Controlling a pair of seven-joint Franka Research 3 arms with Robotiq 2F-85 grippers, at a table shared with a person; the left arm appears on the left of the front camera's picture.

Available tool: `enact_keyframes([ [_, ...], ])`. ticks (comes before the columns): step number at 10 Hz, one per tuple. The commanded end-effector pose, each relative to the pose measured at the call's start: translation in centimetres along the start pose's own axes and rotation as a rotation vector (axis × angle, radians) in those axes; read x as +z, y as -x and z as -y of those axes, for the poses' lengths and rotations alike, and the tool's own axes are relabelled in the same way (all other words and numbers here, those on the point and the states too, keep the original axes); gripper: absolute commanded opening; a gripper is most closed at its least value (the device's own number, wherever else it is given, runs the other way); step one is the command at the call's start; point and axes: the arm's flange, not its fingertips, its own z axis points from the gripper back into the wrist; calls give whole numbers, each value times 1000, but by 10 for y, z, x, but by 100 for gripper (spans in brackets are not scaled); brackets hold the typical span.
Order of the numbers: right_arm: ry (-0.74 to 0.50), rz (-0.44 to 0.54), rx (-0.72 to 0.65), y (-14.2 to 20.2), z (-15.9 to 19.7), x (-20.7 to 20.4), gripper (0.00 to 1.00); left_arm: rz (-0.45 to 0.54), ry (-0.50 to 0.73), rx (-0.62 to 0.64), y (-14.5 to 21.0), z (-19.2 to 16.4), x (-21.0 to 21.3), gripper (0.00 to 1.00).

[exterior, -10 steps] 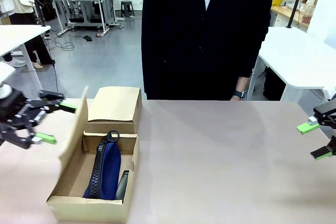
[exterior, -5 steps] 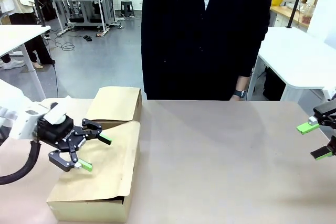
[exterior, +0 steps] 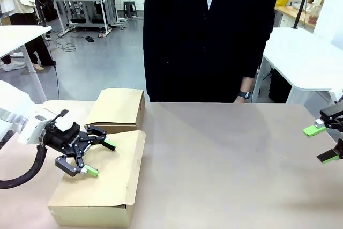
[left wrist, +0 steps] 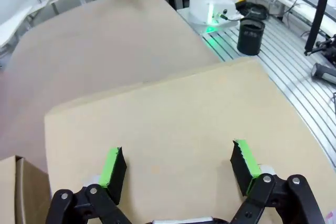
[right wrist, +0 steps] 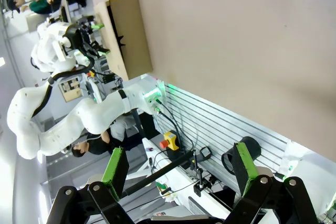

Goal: Place items inside the box.
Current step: Close the lid of the Mailer Box closest to the robot.

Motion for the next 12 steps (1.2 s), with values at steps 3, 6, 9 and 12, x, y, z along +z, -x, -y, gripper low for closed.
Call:
enact_keyframes([
  [3,-13,7,7,-2,-1,0,100,171,-91,371,-85,107,67,100],
  [6,-13,7,7,-2,-1,0,100,183,-190,875,-95,132,133,100],
  [9,-13,7,7,-2,-1,0,100,253,-237,1324,-51,133,156,100],
  [12,-13,7,7,-2,-1,0,100,205,-234,1327,-44,121,198,100],
])
